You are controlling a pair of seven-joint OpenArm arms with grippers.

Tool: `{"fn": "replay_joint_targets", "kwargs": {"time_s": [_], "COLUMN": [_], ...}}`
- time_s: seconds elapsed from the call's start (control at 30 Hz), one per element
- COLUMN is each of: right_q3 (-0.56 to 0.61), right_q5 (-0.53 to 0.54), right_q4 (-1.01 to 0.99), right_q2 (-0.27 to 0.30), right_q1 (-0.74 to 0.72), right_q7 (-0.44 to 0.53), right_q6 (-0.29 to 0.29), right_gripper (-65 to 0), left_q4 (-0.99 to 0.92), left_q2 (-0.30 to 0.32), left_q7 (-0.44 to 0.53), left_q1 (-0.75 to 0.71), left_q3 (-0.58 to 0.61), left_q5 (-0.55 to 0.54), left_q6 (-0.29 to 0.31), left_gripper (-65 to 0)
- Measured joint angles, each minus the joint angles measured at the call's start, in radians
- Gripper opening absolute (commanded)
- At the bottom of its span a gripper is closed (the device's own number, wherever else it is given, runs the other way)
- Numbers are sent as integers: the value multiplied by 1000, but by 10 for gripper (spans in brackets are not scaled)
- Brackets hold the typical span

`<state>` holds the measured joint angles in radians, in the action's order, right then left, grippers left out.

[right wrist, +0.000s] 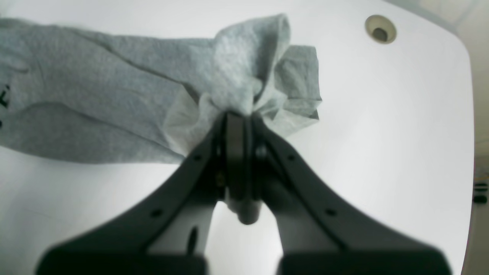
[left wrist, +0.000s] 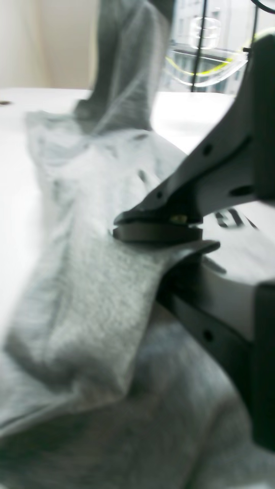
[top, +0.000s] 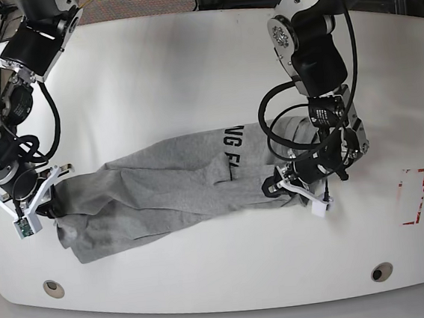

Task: Fold the T-shirt properly
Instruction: 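Grasp the bunched shirt end with the left gripper beside the printed text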

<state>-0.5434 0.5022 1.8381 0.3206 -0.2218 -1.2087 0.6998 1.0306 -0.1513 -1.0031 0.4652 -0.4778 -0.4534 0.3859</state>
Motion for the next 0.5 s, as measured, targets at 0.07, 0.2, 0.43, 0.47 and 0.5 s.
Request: {"fn": "replay_joint_targets", "kwargs": {"time_s": [0.07, 0.2, 0.43, 0.47, 0.5], "right_q3": [0, -1, -2, -2, -2], "right_q5": [-1, -2, 0, -1, -4], "right_q4": [5, 13, 14, 14, 14], "right_q2": [-2, -5, -20, -21, -21], "right_q1": [7, 14, 18, 18, 17], "right_q7": [-1, -1, 0, -1, 0], "right_q6": [0, 0, 0, 0, 0], "right_gripper": [-629, -629, -629, -629, -631], "left_q4": [0, 0, 32, 48, 69], "left_q2": [-2, -6, -5, -5, -6], "left_q7": [2, 0, -3, -5, -6], "left_q1": [0, -3, -11, -12, -17], "left_q3": [0, 0, -1, -2, -2], "left_q5": [-2, 0, 2, 5, 3], "left_q6": [-18, -27, -29, -31, -37], "left_gripper": [-635, -644, -650, -650, -650]}}
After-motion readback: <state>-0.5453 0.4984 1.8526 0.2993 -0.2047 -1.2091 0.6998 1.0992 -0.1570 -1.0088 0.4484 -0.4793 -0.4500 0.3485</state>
